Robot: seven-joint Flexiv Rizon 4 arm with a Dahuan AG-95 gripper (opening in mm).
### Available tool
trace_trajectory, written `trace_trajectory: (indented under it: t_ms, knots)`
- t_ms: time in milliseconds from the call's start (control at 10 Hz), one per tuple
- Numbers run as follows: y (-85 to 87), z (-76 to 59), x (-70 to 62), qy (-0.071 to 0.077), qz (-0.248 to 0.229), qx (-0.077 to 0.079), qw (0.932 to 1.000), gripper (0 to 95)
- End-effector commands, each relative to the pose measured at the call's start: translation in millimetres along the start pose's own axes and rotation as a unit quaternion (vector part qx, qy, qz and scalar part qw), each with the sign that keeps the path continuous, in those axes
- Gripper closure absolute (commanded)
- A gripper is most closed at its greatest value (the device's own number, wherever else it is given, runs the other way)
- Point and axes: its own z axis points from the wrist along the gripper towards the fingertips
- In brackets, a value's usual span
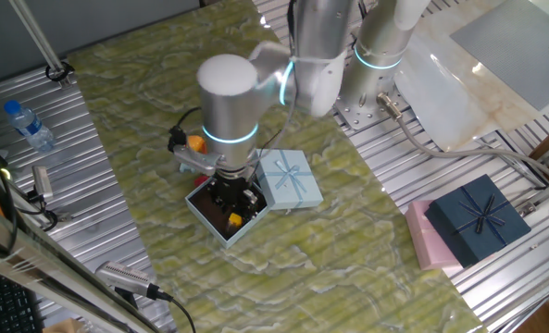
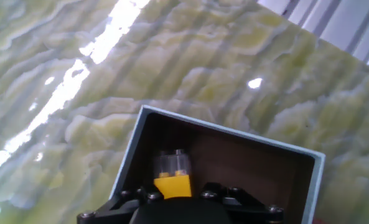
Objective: Take everything out of the gift box
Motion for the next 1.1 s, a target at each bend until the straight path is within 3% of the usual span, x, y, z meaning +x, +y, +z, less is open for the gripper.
trace_trajectory:
  t_ms: [100,200,600,1100]
  knots:
    - [1.5,-0.3,-0.8,0.002,0.008,-0.013,0.9999,76.0]
    - [1.5,-0.3,-0.8,0.002,0.014,-0.015,0.9998,95.0]
    - [1.8,-2.4,0.2,0.0,0.021,-0.019,0.9996,95.0]
    - [-5.1,-43.9,7.4,0.013,-0.001,-0.001,0.9999,95.0]
